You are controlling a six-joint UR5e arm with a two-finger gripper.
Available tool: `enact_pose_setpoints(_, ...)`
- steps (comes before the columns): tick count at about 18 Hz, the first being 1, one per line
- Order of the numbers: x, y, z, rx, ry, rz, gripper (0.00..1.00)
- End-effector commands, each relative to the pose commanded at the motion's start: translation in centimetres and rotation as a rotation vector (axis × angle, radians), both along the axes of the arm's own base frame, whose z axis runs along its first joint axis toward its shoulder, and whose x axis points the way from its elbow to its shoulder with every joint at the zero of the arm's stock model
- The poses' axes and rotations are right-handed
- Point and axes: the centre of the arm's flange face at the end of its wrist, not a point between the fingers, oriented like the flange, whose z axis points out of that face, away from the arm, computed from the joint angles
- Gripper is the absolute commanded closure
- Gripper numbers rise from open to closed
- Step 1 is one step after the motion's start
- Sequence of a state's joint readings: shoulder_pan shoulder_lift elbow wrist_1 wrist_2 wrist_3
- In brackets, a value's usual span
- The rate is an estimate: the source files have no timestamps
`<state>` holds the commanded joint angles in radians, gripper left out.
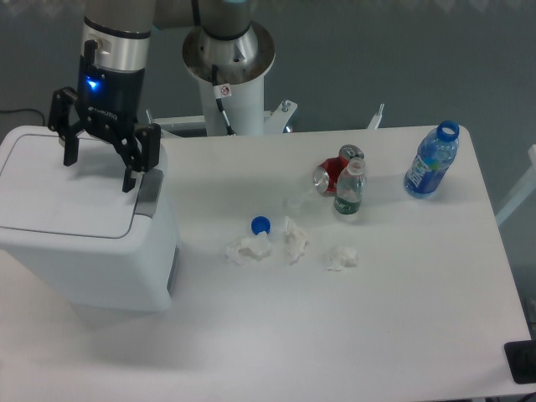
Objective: Close the trash can
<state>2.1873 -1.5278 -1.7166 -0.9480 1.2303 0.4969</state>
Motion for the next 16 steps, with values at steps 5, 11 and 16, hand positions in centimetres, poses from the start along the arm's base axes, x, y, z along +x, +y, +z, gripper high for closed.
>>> enact_pose_setpoints(5, -4.0, -1.4, 0.3, 0.001, 0.039, 0.031, 0.0)
enact_pose_setpoints(11, -9.1, -3.3, -0.5, -0.105, 0.215, 0.03, 0.0)
enact_pose_setpoints(16, -13.5, -3.5, -3.7, -0.203, 0.274, -0.027, 0.0)
